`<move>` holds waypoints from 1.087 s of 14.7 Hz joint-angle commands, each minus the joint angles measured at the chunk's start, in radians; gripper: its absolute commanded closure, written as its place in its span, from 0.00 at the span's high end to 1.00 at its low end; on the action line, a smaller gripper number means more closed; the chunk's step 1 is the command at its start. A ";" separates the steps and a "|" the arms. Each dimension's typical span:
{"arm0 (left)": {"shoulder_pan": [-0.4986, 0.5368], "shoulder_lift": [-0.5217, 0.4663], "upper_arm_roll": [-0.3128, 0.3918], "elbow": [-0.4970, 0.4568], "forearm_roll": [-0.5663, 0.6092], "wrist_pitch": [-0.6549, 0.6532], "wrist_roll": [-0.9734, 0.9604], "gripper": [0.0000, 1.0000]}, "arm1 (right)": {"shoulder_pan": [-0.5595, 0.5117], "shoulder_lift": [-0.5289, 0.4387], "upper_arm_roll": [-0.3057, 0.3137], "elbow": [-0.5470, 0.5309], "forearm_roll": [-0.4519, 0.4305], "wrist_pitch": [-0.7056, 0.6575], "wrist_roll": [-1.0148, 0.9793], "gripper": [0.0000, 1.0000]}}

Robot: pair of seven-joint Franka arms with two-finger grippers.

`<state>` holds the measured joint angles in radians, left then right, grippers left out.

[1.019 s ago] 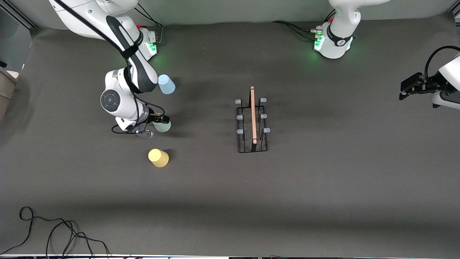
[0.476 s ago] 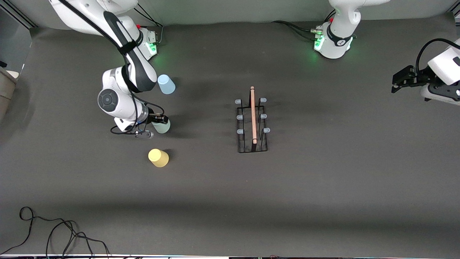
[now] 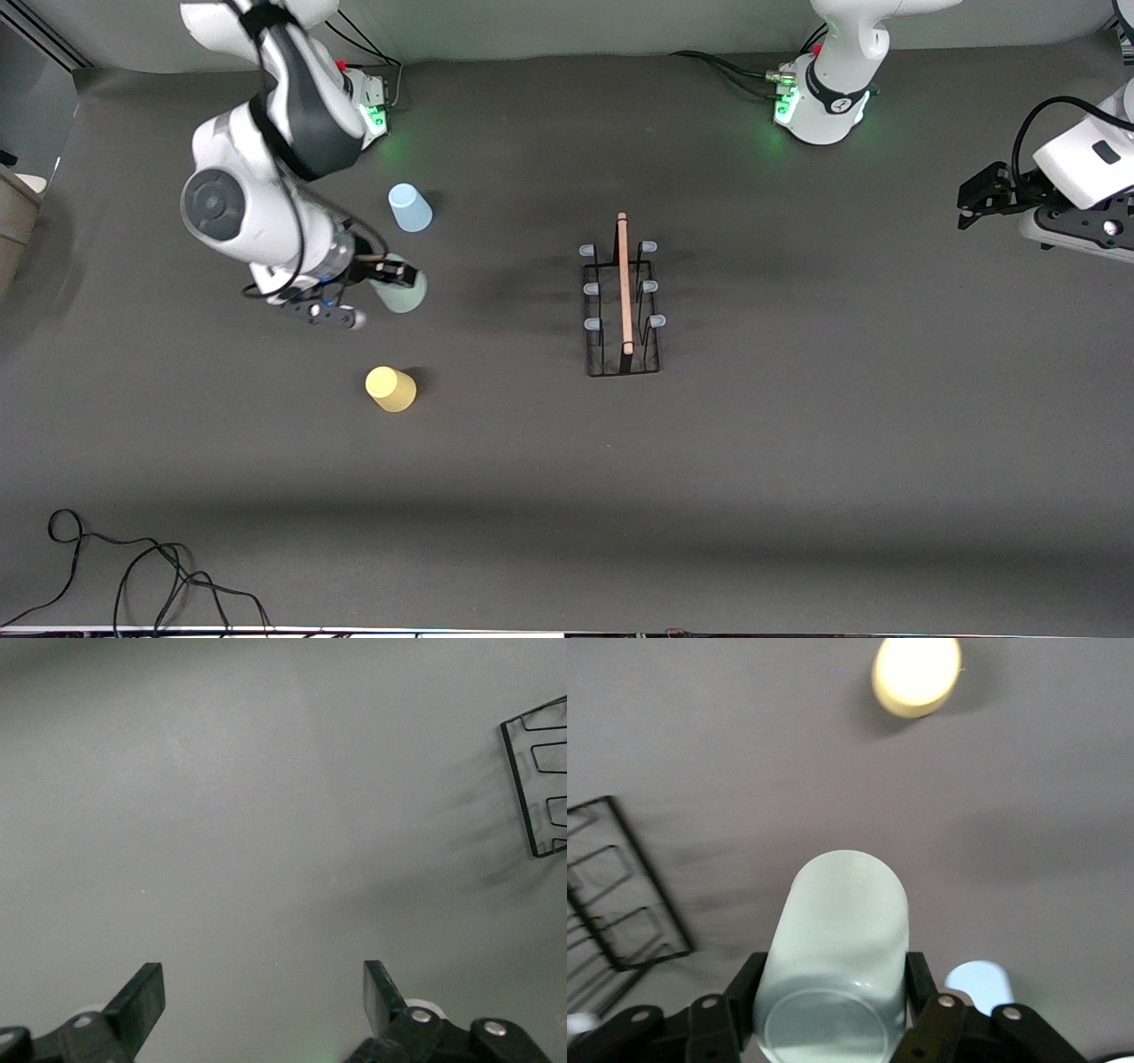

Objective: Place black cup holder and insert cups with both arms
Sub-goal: 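Carry the green cup to the rack and hang it on a peg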

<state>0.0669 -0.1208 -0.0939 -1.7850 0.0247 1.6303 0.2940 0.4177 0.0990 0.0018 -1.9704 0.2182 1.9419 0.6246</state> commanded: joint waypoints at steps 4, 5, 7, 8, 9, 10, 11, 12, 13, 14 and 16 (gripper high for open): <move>-0.012 -0.011 0.002 -0.027 0.021 0.083 -0.108 1.00 | 0.249 0.209 -0.005 0.252 0.033 0.009 0.415 0.00; -0.012 -0.008 0.000 -0.027 0.020 0.083 -0.121 1.00 | 0.282 0.235 -0.005 0.269 0.033 0.032 0.470 0.00; -0.012 -0.004 0.000 -0.027 0.020 0.082 -0.122 1.00 | 0.332 0.258 -0.005 0.272 0.033 0.096 0.550 0.00; -0.013 0.003 0.000 -0.027 0.020 0.082 -0.124 1.00 | 0.349 0.267 -0.005 0.272 0.033 0.109 0.576 0.00; -0.013 0.006 0.000 -0.024 0.020 0.082 -0.125 1.00 | 0.365 0.271 -0.005 0.272 0.033 0.114 0.599 0.00; -0.013 0.006 0.000 -0.024 0.020 0.082 -0.124 1.00 | 0.377 0.271 -0.005 0.272 0.033 0.115 0.613 0.00; -0.012 0.007 0.000 -0.024 0.020 0.082 -0.124 1.00 | 0.381 0.271 -0.005 0.274 0.033 0.115 0.624 0.00; -0.012 0.006 0.000 -0.024 0.020 0.082 -0.124 1.00 | 0.391 0.268 -0.005 0.272 0.033 0.115 0.638 0.00; -0.013 0.006 0.000 -0.025 0.020 0.079 -0.124 1.00 | 0.400 0.268 -0.005 0.274 0.033 0.115 0.648 0.00; -0.013 0.006 0.000 -0.025 0.020 0.077 -0.124 1.00 | 0.408 0.266 -0.005 0.274 0.033 0.115 0.664 0.00; -0.013 0.006 0.000 -0.025 0.020 0.072 -0.124 1.00 | 0.426 0.269 -0.006 0.277 0.032 0.127 0.675 0.00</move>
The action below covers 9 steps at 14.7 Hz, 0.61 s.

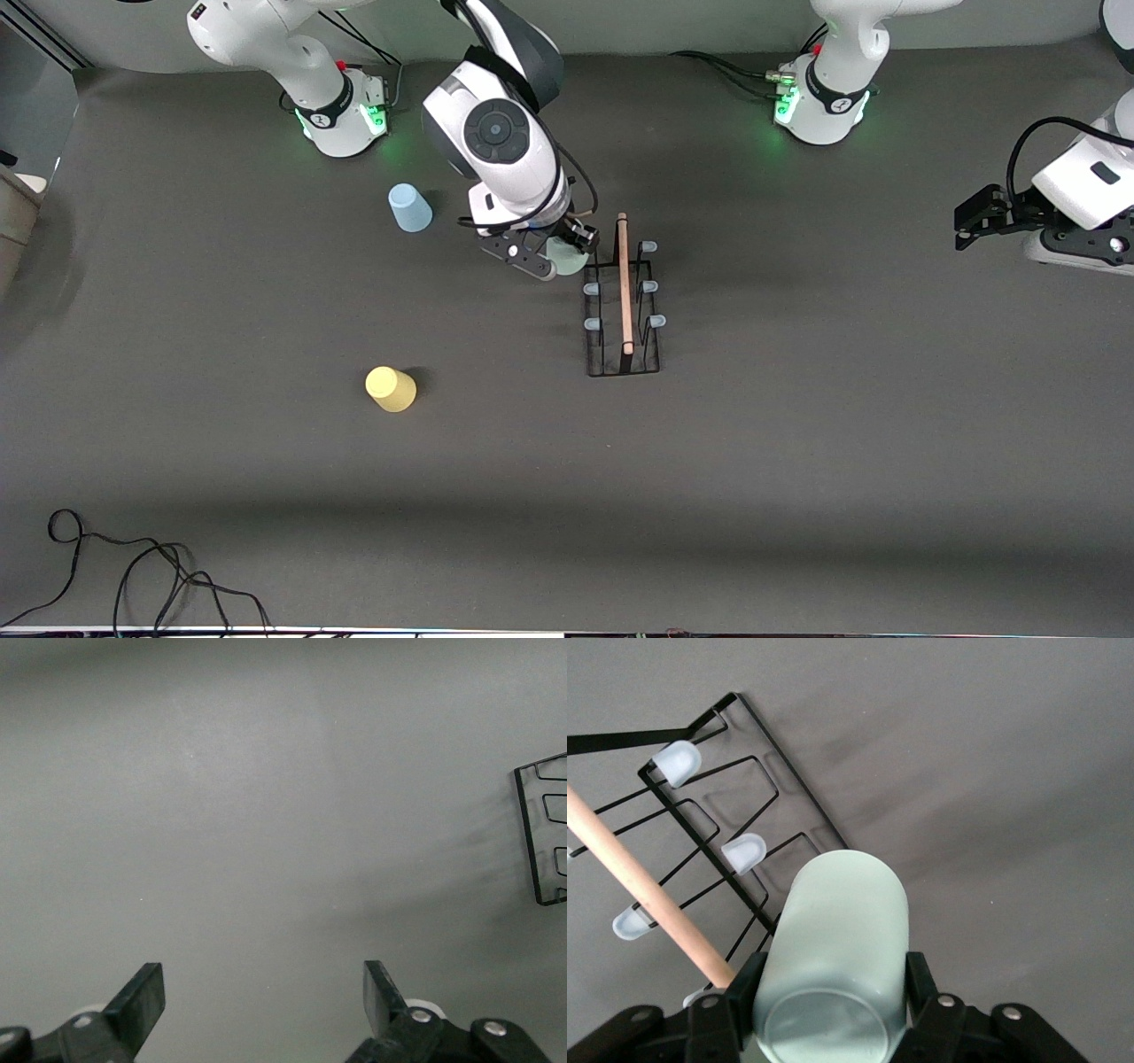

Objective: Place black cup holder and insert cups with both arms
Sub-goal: 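Carry the green cup to the rack and hang it on a peg, then release the green cup and move the right gripper to the yellow cup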

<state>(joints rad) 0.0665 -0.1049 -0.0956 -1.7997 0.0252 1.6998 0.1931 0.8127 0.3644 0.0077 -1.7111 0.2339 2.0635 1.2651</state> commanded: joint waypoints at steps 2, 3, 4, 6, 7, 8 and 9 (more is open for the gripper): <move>-0.013 -0.009 0.002 -0.012 0.019 0.004 -0.023 1.00 | 0.037 0.017 -0.012 0.016 0.016 0.030 0.034 0.00; -0.011 -0.009 0.002 -0.012 0.019 0.006 -0.023 1.00 | 0.049 0.031 -0.012 0.016 0.016 0.052 0.043 0.00; -0.011 -0.009 0.002 -0.012 0.019 0.006 -0.023 1.00 | 0.061 0.045 -0.012 0.016 0.015 0.078 0.057 0.00; -0.011 -0.007 0.002 -0.012 0.019 0.009 -0.024 1.00 | 0.066 0.077 -0.012 0.015 0.009 0.113 0.059 0.00; -0.011 -0.007 0.002 -0.012 0.019 0.011 -0.023 1.00 | 0.081 0.091 -0.014 0.015 0.004 0.121 0.059 0.00; -0.011 -0.007 0.002 -0.012 0.019 0.011 -0.024 1.00 | 0.085 0.105 -0.014 0.015 0.001 0.125 0.053 0.00; -0.011 -0.006 0.002 -0.012 0.019 0.012 -0.024 1.00 | 0.085 0.117 -0.014 0.016 0.001 0.130 0.051 0.01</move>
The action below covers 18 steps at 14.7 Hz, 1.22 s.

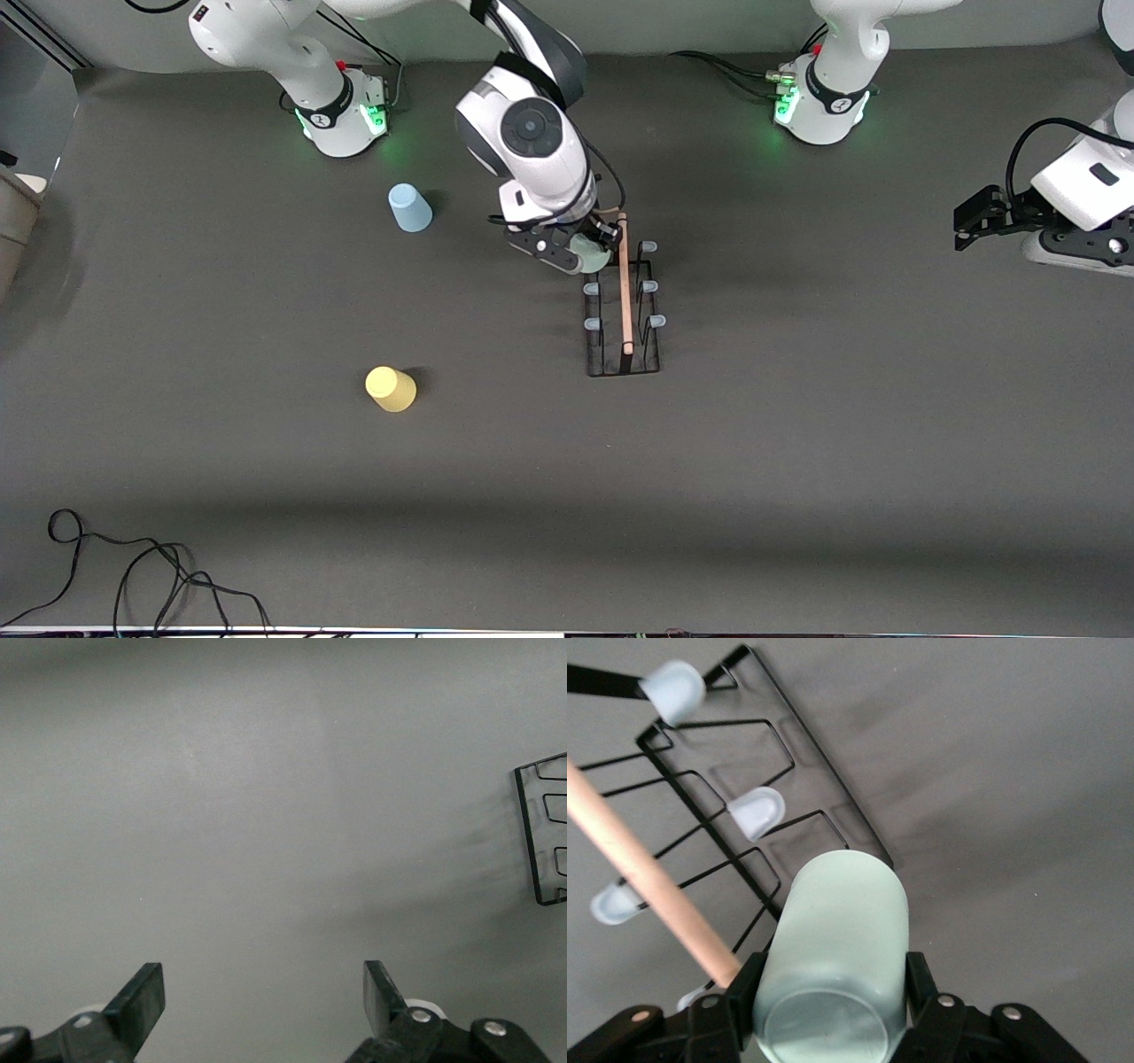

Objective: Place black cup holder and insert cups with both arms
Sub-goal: 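Release the green cup and move the right gripper to the yellow cup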

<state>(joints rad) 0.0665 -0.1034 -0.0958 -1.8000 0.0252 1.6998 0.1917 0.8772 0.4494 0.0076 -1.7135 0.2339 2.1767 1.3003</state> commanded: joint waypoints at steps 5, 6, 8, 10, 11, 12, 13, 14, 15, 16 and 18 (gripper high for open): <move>-0.011 -0.009 0.002 -0.012 0.019 0.032 -0.040 1.00 | 0.008 0.019 -0.020 0.023 0.001 0.014 0.001 0.91; -0.011 -0.009 0.002 -0.012 0.012 0.034 -0.081 1.00 | 0.005 0.008 -0.023 0.023 0.001 0.003 -0.013 0.91; -0.014 -0.007 0.002 -0.012 0.012 0.029 -0.171 1.00 | -0.023 -0.030 -0.029 0.026 0.001 -0.056 -0.055 0.91; -0.019 -0.009 0.002 -0.010 0.013 0.018 -0.205 1.00 | -0.085 -0.058 -0.037 0.066 0.002 -0.170 -0.151 0.91; -0.017 -0.009 0.004 -0.010 0.013 0.020 -0.207 1.00 | -0.121 -0.066 -0.037 0.087 0.004 -0.233 -0.209 0.91; -0.017 -0.009 0.004 -0.010 0.013 0.020 -0.210 1.00 | -0.164 -0.067 -0.038 0.103 0.007 -0.270 -0.272 0.91; -0.013 -0.009 0.004 -0.010 0.013 0.020 -0.210 1.00 | -0.209 -0.067 -0.038 0.109 0.008 -0.285 -0.327 0.91; -0.008 -0.009 0.007 -0.009 0.013 0.021 -0.210 1.00 | -0.249 -0.067 -0.038 0.109 0.007 -0.294 -0.386 0.91; -0.007 -0.007 0.013 -0.007 0.013 0.024 -0.210 1.00 | -0.288 -0.066 -0.038 0.104 0.007 -0.295 -0.447 0.93; -0.002 -0.007 0.013 -0.007 0.016 0.027 -0.210 1.00 | -0.331 -0.055 -0.041 0.107 0.005 -0.288 -0.508 0.95; -0.002 -0.003 0.013 -0.004 0.022 0.029 -0.212 1.00 | -0.420 -0.029 -0.043 0.109 0.007 -0.250 -0.632 0.99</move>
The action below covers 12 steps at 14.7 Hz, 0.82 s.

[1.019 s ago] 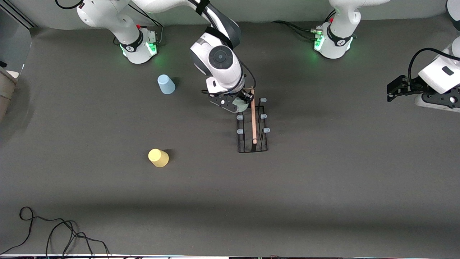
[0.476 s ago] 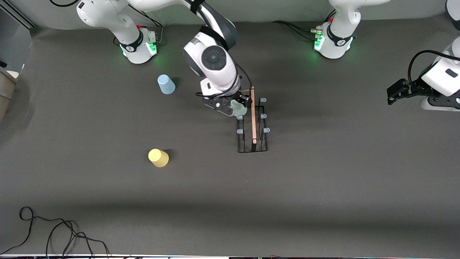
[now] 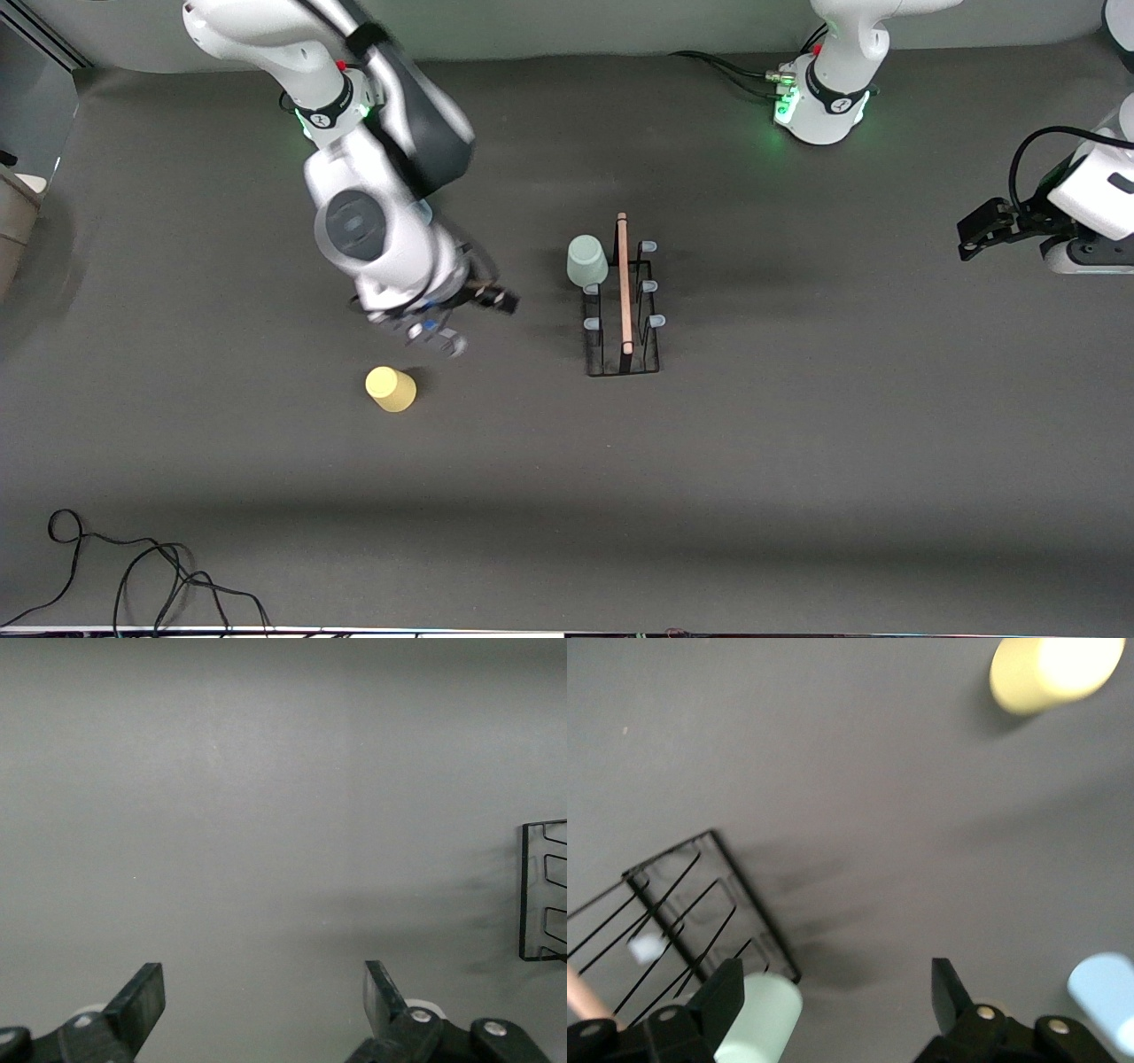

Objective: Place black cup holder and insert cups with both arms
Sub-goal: 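Release the green cup and move the right gripper to the yellow cup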

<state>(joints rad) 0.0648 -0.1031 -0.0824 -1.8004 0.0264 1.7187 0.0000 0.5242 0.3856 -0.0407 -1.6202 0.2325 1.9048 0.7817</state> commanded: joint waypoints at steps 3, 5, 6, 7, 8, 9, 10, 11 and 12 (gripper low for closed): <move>-0.002 0.028 -0.002 0.024 0.024 0.009 -0.026 1.00 | -0.144 0.093 0.004 0.013 0.004 0.106 -0.232 1.00; -0.002 0.045 -0.002 0.044 0.024 -0.002 -0.031 1.00 | -0.176 0.145 0.004 0.006 0.001 0.179 -0.307 1.00; -0.002 0.046 -0.002 0.044 0.024 -0.001 -0.031 1.00 | -0.193 0.168 0.004 0.006 0.001 0.216 -0.337 1.00; -0.002 0.051 -0.002 0.045 0.024 0.005 -0.031 1.00 | -0.205 0.185 0.004 0.006 0.001 0.241 -0.349 1.00; -0.002 0.059 -0.002 0.052 0.024 0.007 -0.029 1.00 | -0.207 0.196 0.002 0.005 -0.001 0.253 -0.363 1.00; -0.002 0.062 -0.002 0.056 0.024 0.007 -0.028 1.00 | -0.207 0.203 0.002 0.003 -0.016 0.255 -0.380 1.00; 0.000 0.062 -0.002 0.055 0.024 0.007 -0.023 1.00 | -0.211 0.209 -0.010 0.002 -0.050 0.255 -0.386 1.00; 0.000 0.063 -0.002 0.056 0.026 0.010 -0.023 1.00 | -0.213 0.211 -0.014 -0.001 -0.094 0.255 -0.409 1.00; 0.000 0.066 -0.002 0.056 0.024 0.013 -0.023 1.00 | -0.222 0.216 -0.018 -0.004 -0.108 0.255 -0.450 1.00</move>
<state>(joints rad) 0.0657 -0.0482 -0.0812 -1.7666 0.0306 1.7293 -0.0083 0.3177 0.6016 -0.0550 -1.6244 0.1650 2.1573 0.4009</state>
